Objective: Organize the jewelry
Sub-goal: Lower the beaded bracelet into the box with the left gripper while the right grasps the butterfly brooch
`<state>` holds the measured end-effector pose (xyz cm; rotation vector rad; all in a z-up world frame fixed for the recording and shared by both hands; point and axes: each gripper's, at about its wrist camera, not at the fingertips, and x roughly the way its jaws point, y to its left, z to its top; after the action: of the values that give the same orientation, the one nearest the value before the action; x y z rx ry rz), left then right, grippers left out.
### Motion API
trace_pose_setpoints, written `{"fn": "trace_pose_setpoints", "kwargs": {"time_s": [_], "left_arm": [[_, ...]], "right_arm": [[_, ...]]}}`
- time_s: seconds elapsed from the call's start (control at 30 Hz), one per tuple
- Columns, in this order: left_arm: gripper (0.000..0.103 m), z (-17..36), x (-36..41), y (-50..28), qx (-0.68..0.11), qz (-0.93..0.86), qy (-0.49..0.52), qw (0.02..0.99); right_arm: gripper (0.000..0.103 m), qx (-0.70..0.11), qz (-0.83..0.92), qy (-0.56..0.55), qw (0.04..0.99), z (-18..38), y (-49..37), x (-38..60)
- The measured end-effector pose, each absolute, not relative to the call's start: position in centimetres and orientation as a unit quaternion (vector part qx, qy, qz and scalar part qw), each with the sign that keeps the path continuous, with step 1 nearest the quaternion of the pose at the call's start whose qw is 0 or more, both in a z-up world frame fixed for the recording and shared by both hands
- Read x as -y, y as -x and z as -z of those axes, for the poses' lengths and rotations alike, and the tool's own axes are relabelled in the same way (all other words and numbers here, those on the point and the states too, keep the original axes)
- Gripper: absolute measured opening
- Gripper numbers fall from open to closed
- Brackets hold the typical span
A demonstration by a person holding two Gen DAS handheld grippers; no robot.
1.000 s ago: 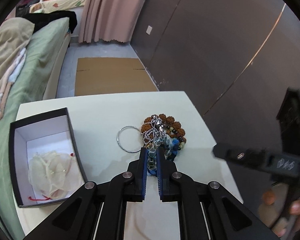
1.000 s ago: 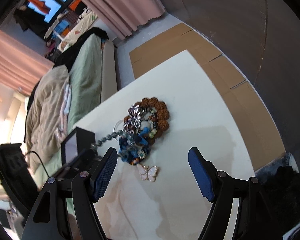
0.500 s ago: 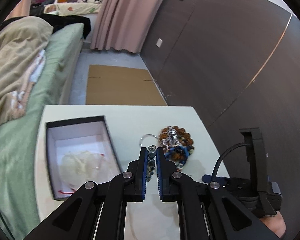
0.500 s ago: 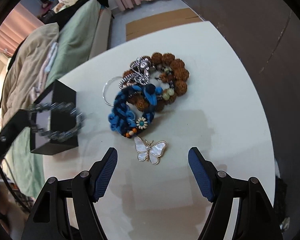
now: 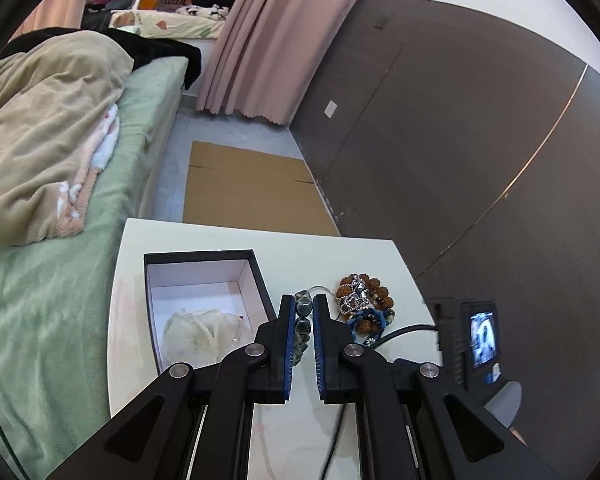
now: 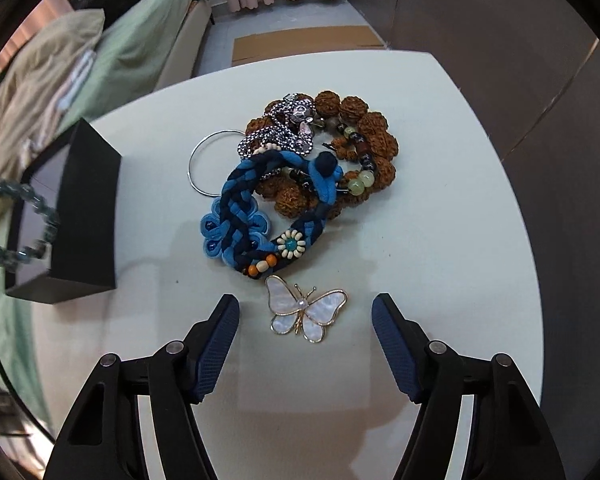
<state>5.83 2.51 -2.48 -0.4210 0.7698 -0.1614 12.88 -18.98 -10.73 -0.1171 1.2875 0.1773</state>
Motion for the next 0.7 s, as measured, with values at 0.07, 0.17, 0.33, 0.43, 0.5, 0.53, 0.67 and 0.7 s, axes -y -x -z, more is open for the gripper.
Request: {"fn": "trace_pose_setpoints", "kwargs": {"time_s": [0.07, 0.17, 0.33, 0.43, 0.5, 0.53, 0.67, 0.7], "left_arm": [[0.009, 2.3, -2.7, -5.7, -0.37, 0.076, 0.203, 0.903], [0.009, 2.2, -3.1, -5.5, -0.368, 0.074, 0.206, 0.904], [0.009, 2.3, -3.5, -5.5, -0.369, 0.067, 0.208, 0.903], [0.009, 2.3, -3.9, -5.7, -0.369, 0.062, 0.21, 0.903], [0.009, 2.4, -4.3, -5.9, -0.369, 0.055, 0.212, 0.903], [0.009, 2.5, -4.4, -6.0, -0.369, 0.051, 0.212, 0.903], [0.009, 3.1, -5.1, -6.6, -0.379, 0.031, 0.216, 0.899], [0.009, 3.3, -5.2, -6.9, -0.383, 0.027, 0.217, 0.897]], "right_arm": [[0.059, -0.591, -0.078, 0.072, 0.8, 10.7, -12.7, 18.5], [0.042, -0.584, -0.092, 0.078, 0.802, 10.2, -12.3, 18.1], [0.041, -0.59, -0.104, 0.048, 0.799, 9.9, -12.4, 19.2], [0.041, -0.582, -0.132, -0.008, 0.803, 8.4, -12.3, 20.5], [0.041, -0.561, -0.158, -0.049, 0.811, 6.6, -11.8, 21.8], [0.041, -0.554, -0.165, -0.061, 0.813, 6.1, -11.8, 22.0], [0.041, -0.536, -0.187, -0.099, 0.817, 4.6, -11.6, 23.4], [0.041, -0.536, -0.19, -0.104, 0.816, 4.6, -11.9, 23.3]]}}
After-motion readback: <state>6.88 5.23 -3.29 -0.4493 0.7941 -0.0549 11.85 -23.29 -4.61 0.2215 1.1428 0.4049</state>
